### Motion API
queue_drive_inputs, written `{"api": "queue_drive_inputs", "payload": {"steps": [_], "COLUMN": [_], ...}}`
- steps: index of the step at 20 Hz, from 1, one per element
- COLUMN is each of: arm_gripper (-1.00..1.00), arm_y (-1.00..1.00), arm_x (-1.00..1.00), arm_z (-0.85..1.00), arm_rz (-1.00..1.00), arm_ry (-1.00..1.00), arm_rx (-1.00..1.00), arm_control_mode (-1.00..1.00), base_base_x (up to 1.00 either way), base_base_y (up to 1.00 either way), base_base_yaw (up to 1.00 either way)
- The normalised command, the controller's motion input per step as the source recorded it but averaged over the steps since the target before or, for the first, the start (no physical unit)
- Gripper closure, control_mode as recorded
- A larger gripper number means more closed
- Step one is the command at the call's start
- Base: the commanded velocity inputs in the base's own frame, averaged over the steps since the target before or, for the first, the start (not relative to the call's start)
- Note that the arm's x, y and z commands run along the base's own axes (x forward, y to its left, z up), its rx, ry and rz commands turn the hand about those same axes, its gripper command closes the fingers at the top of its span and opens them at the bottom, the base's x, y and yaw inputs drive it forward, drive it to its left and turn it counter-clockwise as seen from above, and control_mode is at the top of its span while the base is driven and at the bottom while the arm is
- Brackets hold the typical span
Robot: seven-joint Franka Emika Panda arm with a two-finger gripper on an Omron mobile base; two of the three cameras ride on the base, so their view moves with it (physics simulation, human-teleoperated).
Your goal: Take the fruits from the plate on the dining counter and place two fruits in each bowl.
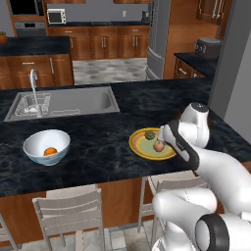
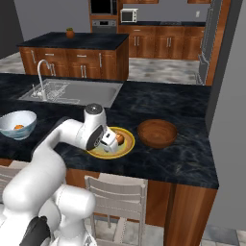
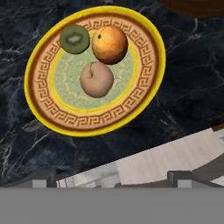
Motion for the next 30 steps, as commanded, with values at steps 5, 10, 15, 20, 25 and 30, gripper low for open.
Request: {"api": "queue_drive_inputs", "payload": {"steps": [5,10,15,20,25,30], "arm_gripper": [-1.00,-1.00,-1.00,-1.00,-1.00,-1.00], "arm_y": [0.00,0.00,0.00,0.00,0.00,0.02], "arm_x": [0.35,0.08,0.19,0.34,0.35,0.36], "arm_z": [0.00,-0.18,-0.21,-0.22,-0.21,-0.07], "arm_rz": [0.00,0.00,0.00,0.00,0.00,0.00], "arm_ry": [0.02,0.07,0.00,0.00,0.00,0.00], "arm_rx": [0.00,-0.05,-0.03,0.00,0.00,0.00], "arm_control_mode": [-1.00,-1.00,-1.00,-1.00,-1.00,-1.00], "base_base_x": [0.00,0.00,0.00,0.00,0.00,0.00], "base_base_y": [0.00,0.00,0.00,0.00,0.00,0.00], "base_base_yaw": [0.00,0.00,0.00,0.00,0.00,0.00]}}
